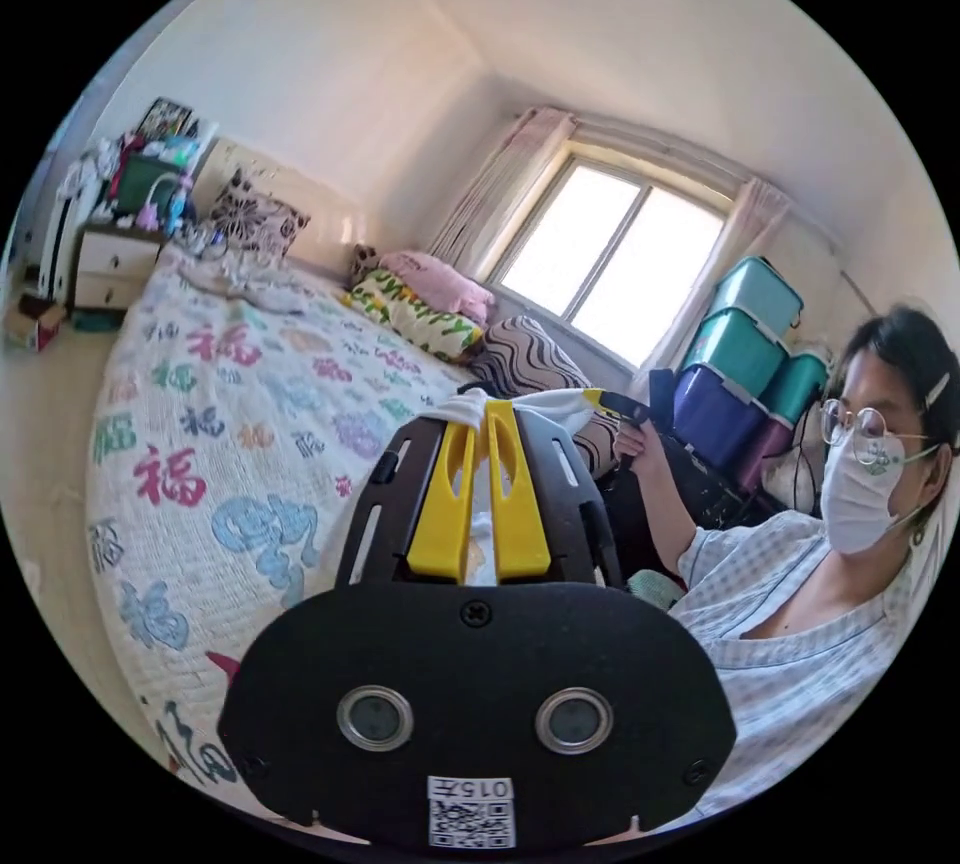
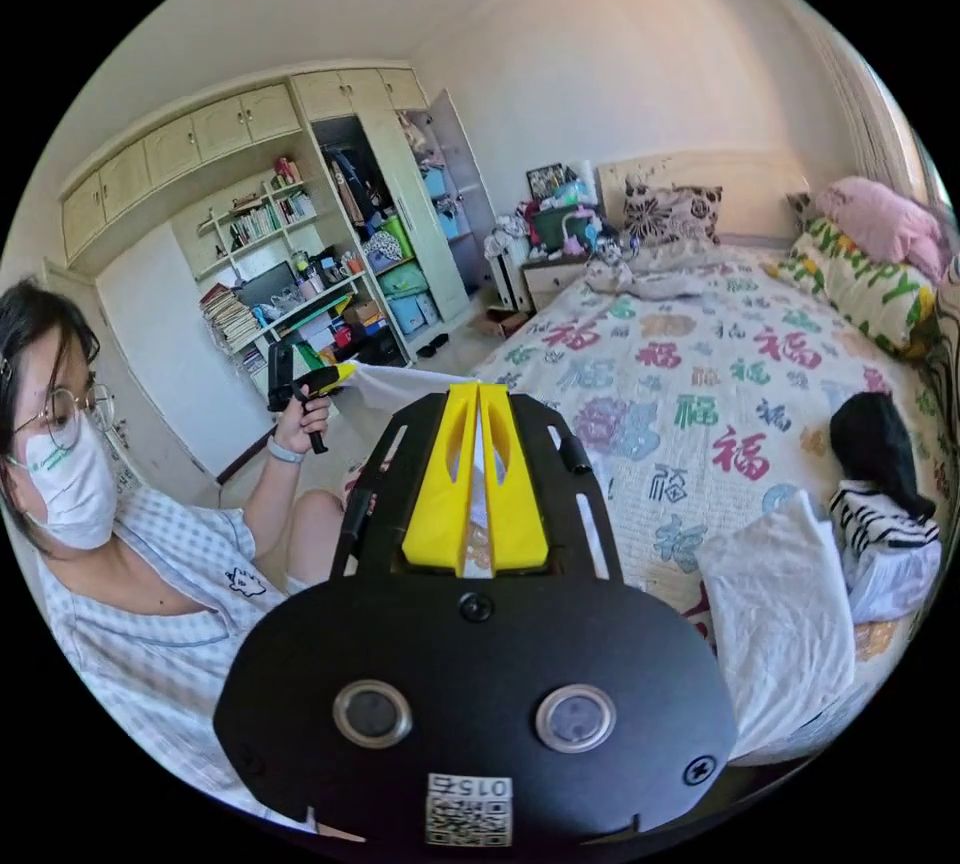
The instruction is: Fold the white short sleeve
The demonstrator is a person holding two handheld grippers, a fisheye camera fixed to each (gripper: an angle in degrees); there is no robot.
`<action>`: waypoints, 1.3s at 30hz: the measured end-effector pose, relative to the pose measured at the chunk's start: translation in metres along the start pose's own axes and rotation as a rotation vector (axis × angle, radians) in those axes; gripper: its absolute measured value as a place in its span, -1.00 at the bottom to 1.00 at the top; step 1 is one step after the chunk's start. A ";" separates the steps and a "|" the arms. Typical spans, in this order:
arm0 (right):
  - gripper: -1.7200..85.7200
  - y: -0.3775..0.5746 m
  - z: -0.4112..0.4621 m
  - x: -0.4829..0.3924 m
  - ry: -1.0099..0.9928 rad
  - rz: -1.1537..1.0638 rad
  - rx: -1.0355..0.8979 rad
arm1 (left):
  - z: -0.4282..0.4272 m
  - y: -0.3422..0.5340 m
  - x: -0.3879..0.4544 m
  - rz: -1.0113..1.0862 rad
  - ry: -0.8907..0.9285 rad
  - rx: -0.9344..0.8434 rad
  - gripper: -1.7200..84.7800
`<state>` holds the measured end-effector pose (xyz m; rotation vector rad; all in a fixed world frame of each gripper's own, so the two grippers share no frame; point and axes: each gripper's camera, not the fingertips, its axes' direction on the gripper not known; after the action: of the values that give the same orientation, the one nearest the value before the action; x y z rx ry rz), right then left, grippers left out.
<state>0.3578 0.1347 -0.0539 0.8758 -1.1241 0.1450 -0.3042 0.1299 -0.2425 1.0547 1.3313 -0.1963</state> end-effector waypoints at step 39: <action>-0.91 -0.037 0.361 -0.072 -0.403 -0.158 -0.561 | -0.128 0.056 0.056 -0.207 -0.528 0.085 -0.97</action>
<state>0.0823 -0.1110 -0.0807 0.4912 -1.3684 -0.4790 -0.3388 0.2769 -0.2460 0.8545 0.9526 -0.6453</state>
